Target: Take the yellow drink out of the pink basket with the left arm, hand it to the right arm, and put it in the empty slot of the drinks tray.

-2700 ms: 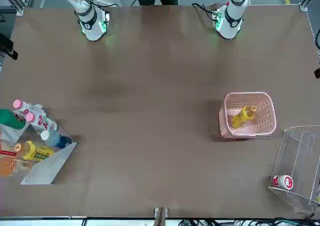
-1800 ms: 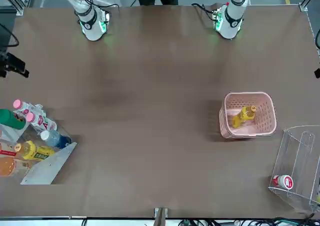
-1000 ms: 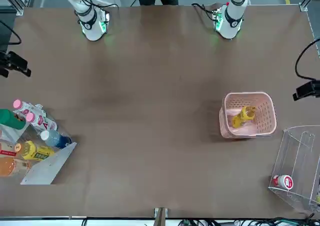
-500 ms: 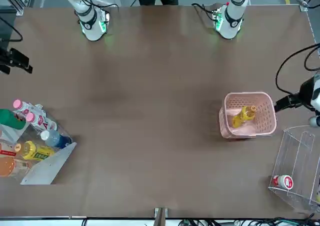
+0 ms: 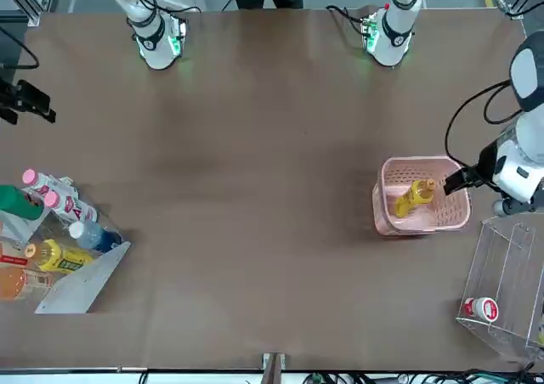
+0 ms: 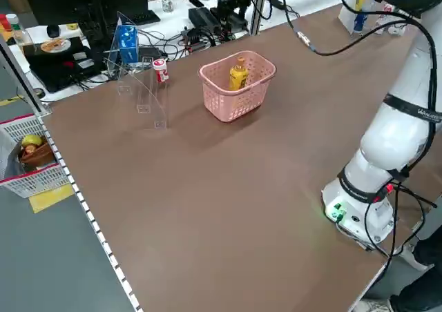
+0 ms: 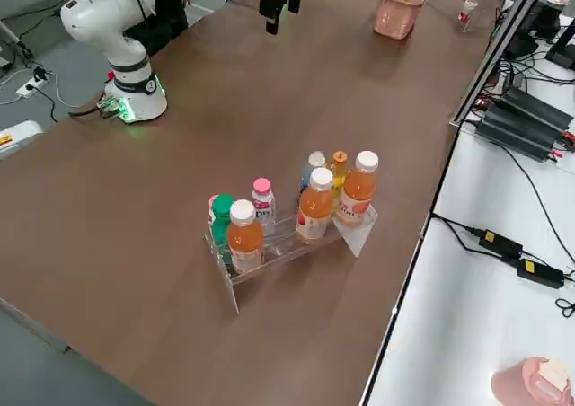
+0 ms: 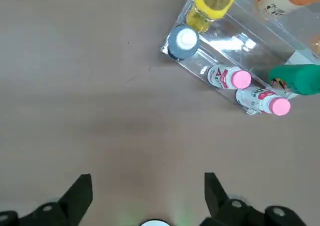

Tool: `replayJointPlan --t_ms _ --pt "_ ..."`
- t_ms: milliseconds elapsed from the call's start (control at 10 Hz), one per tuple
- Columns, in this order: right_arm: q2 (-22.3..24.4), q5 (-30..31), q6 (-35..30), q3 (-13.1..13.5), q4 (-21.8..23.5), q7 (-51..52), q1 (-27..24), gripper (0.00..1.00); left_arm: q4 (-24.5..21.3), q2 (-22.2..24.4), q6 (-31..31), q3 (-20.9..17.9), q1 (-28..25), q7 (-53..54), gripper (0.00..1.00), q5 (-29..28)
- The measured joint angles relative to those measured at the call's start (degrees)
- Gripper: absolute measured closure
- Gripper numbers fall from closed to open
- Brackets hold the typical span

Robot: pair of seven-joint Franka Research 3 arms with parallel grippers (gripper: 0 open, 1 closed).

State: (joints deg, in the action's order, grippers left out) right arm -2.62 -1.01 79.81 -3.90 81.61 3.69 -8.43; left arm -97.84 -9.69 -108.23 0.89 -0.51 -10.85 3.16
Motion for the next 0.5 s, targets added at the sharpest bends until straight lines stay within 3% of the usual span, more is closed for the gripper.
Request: replayJointPlan --t_ms 500 --pt "1.77 0.00 -0.84 -0.27 -0.92 0.00 -0.18 0.01 -7.07 2.25 -6.27 0.11 -0.07 -0.29 0.01 0.00"
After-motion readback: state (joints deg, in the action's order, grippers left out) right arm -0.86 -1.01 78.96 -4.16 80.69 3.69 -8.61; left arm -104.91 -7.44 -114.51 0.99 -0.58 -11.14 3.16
